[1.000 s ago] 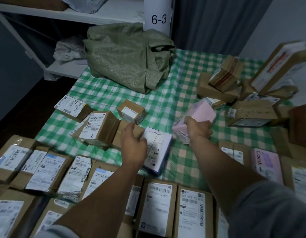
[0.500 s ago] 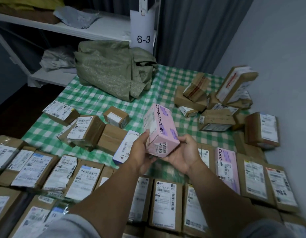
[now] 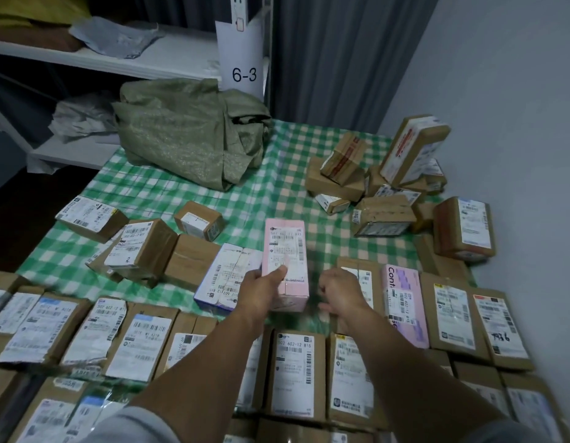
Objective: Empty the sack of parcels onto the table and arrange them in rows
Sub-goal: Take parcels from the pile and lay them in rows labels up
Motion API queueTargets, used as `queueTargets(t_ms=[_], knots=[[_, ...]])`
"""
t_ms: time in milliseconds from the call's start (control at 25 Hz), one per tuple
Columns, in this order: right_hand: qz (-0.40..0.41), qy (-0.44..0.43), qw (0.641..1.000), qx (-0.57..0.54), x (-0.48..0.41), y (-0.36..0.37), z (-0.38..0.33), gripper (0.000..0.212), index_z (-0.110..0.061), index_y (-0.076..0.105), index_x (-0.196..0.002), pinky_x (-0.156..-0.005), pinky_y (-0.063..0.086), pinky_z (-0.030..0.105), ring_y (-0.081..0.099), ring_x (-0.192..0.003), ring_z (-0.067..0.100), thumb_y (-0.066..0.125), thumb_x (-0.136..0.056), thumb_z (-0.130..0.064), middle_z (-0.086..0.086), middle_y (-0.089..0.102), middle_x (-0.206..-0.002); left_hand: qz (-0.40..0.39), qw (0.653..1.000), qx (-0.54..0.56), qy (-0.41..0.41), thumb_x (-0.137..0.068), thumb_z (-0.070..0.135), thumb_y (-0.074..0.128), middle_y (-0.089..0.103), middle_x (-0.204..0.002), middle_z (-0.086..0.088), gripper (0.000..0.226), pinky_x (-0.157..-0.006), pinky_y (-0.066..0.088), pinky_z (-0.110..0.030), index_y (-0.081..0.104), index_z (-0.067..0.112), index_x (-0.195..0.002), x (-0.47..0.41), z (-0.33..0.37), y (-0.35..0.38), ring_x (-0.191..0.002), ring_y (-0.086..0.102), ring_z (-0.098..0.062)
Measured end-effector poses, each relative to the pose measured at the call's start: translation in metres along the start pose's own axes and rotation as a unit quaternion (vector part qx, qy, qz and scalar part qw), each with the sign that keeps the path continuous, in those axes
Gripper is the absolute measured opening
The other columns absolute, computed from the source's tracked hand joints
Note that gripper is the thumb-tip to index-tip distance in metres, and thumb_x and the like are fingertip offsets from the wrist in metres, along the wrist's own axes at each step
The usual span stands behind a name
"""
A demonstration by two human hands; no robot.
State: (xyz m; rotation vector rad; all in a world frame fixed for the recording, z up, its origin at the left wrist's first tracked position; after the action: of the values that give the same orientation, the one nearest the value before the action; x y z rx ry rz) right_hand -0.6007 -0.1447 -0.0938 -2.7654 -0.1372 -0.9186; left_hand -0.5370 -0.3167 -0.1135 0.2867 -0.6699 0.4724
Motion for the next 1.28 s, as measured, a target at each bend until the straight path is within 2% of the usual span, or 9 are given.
queueTargets(t_ms=[120, 280, 440, 560, 640, 760, 840, 920, 1280], knots=[[0.046, -0.017, 0.986, 0.159, -0.021, -0.035, 0.006, 0.017, -0.007, 0.068, -0.104, -0.087, 0.050, 0.031, 0.063, -0.101, 0.023, 0.054, -0.096, -0.001, 0.009, 0.065, -0.109, 0.025, 0.999, -0.046, -0.004, -0.090, 0.035, 0.072, 0.075, -0.105, -0.006, 0.039, -0.070, 0.055, -0.033, 0.061, 0.010, -0.118, -0.015, -0.015, 0.013, -0.090, 0.073, -0.024], [0.064, -0.062, 0.885, 0.456, -0.035, -0.067, 0.008, 0.031, -0.003, 0.063, -0.126, -0.097, 0.046, 0.030, 0.059, -0.122, 0.025, 0.048, -0.099, 0.000, 0.011, 0.063, -0.130, 0.018, 0.995, -0.096, -0.012, -0.095, 0.040, 0.065, 0.074, -0.107, -0.003, 0.043, -0.074, 0.055, -0.033, 0.058, 0.011, -0.126, -0.028, -0.026, 0.041, -0.091, 0.071, -0.021], [0.050, -0.056, 0.898, 0.434, -0.045, -0.080, 0.018, 0.035, 0.001, 0.065, -0.124, -0.099, 0.044, 0.031, 0.057, -0.123, 0.027, 0.042, -0.097, 0.006, 0.013, 0.064, -0.128, 0.008, 0.976, -0.212, -0.048, -0.101, 0.039, 0.055, 0.065, -0.115, -0.007, 0.042, -0.075, 0.049, -0.032, 0.048, 0.008, -0.129, -0.025, -0.038, 0.064, -0.097, 0.063, -0.022], [0.040, 0.018, 0.976, 0.212, -0.058, -0.087, 0.031, 0.025, 0.000, 0.068, -0.107, -0.080, 0.049, 0.029, 0.063, -0.096, 0.024, 0.048, -0.094, 0.004, 0.011, 0.067, -0.100, 0.017, 0.972, -0.220, -0.078, -0.101, 0.028, 0.057, 0.059, -0.127, -0.013, 0.041, -0.089, 0.047, -0.031, 0.049, 0.002, -0.132, -0.031, -0.049, 0.071, -0.108, 0.060, -0.026], [0.057, -0.011, 0.976, 0.210, -0.065, -0.091, 0.033, 0.010, -0.005, 0.061, -0.084, -0.060, 0.042, 0.029, 0.054, -0.068, 0.023, 0.054, -0.090, -0.001, 0.008, 0.057, -0.074, 0.012, 0.914, -0.406, -0.023, -0.105, 0.034, 0.045, 0.063, -0.127, -0.009, 0.035, -0.097, 0.035, -0.031, 0.060, 0.009, -0.126, -0.027, -0.039, 0.078, -0.116, 0.056, -0.027], [0.029, -0.026, 0.954, 0.297, -0.071, -0.085, 0.030, 0.010, 0.002, 0.063, -0.079, -0.060, 0.039, 0.030, 0.051, -0.065, 0.025, 0.058, -0.087, -0.002, 0.013, 0.055, -0.073, -0.017, 0.853, -0.521, 0.019, -0.105, 0.033, 0.044, 0.066, -0.125, -0.008, 0.035, -0.102, 0.032, -0.031, 0.066, 0.012, -0.123, -0.026, -0.035, 0.084, -0.120, 0.054, -0.028], [-0.002, -0.033, 0.944, 0.328, -0.068, -0.078, 0.026, 0.009, -0.001, 0.063, -0.086, -0.067, 0.043, 0.033, 0.052, -0.074, 0.025, 0.056, -0.090, -0.005, 0.015, 0.056, -0.083, -0.006, 0.865, -0.502, -0.007, -0.103, 0.031, 0.047, 0.067, -0.123, -0.009, 0.034, -0.104, 0.031, -0.031, 0.067, 0.011, -0.122, -0.029, -0.036, 0.084, -0.120, 0.054, -0.030], [-0.036, -0.032, 0.927, 0.373, -0.069, -0.074, 0.028, 0.008, -0.007, 0.059, -0.090, -0.077, 0.046, 0.032, 0.052, -0.083, 0.024, 0.052, -0.094, -0.011, 0.013, 0.056, -0.091, -0.028, 0.938, -0.336, -0.081, -0.099, 0.021, 0.054, 0.066, -0.123, -0.015, 0.033, -0.098, 0.041, -0.033, 0.063, 0.005, -0.127, -0.035, -0.047, 0.084, -0.110, 0.058, -0.030], [0.060, -0.043, 0.959, 0.274, -0.082, -0.133, -0.020, 0.014, -0.012, 0.055, -0.085, -0.063, 0.050, 0.034, 0.058, -0.073, 0.024, 0.063, -0.084, -0.024, 0.004, 0.057, -0.077, 0.083, 0.911, -0.381, 0.133, -0.086, 0.021, 0.057, 0.062, -0.123, -0.020, 0.055, -0.091, 0.055, -0.046, 0.047, 0.005, -0.137, -0.034, 0.031, 0.116, -0.109, 0.061, -0.037]])
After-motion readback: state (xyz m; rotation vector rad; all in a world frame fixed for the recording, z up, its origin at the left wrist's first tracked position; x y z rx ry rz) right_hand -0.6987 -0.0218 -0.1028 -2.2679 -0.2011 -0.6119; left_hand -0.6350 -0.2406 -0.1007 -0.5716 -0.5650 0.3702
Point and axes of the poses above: each hand's wrist, its own x-axis away from the middle knuckle, its own y-axis out of the palm, z = x × y, the point moved 7 cm from there along -x, towards the middle knuckle
